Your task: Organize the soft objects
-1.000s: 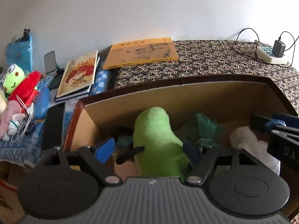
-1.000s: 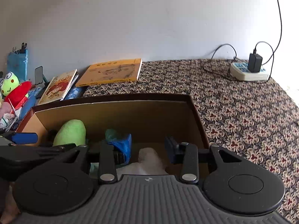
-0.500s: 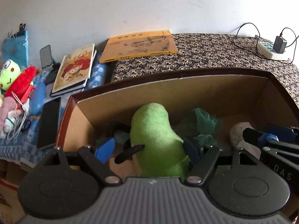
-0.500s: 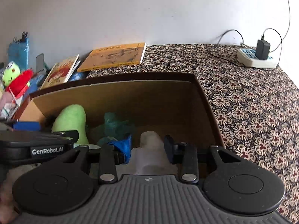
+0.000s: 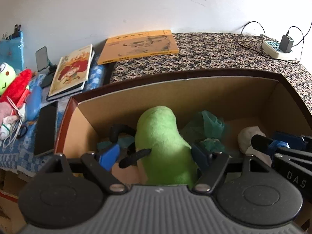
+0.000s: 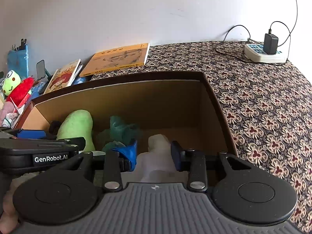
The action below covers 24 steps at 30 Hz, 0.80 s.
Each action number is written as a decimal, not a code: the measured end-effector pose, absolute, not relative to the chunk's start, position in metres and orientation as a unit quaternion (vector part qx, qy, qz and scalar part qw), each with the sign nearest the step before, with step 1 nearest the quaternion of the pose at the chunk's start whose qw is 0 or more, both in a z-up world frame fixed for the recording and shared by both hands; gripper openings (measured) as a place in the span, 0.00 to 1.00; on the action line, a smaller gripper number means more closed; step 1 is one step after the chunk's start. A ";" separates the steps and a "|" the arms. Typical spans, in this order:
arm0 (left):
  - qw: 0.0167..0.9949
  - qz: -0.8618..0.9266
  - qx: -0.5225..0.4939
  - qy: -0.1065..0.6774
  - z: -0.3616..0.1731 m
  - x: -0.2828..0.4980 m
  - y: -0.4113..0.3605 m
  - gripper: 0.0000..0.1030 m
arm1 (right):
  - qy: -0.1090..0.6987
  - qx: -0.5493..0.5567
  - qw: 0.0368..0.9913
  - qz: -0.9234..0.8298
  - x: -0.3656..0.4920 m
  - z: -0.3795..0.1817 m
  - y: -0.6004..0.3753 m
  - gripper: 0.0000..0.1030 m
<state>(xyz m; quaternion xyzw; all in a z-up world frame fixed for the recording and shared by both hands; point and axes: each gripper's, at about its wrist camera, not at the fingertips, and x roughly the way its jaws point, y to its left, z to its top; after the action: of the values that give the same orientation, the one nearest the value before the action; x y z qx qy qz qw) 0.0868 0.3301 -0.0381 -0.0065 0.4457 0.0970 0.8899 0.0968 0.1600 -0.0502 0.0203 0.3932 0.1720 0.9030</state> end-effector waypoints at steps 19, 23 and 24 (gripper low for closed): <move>0.890 0.102 0.004 0.444 -0.037 0.087 0.327 0.74 | 0.387 0.034 0.906 0.170 0.098 -0.052 0.158 0.19; 0.891 0.102 0.002 0.443 -0.037 0.086 0.328 0.74 | 0.389 0.028 0.905 0.167 0.098 -0.053 0.160 0.19; 0.891 0.102 0.002 0.443 -0.037 0.086 0.328 0.74 | 0.391 0.027 0.905 0.166 0.098 -0.053 0.161 0.19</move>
<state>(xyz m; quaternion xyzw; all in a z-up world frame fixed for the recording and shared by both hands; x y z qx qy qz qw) 0.0863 0.3282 -0.0368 0.0022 0.4432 0.1018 0.8906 0.0981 0.1605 -0.0530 0.0271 0.3910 0.1656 0.9050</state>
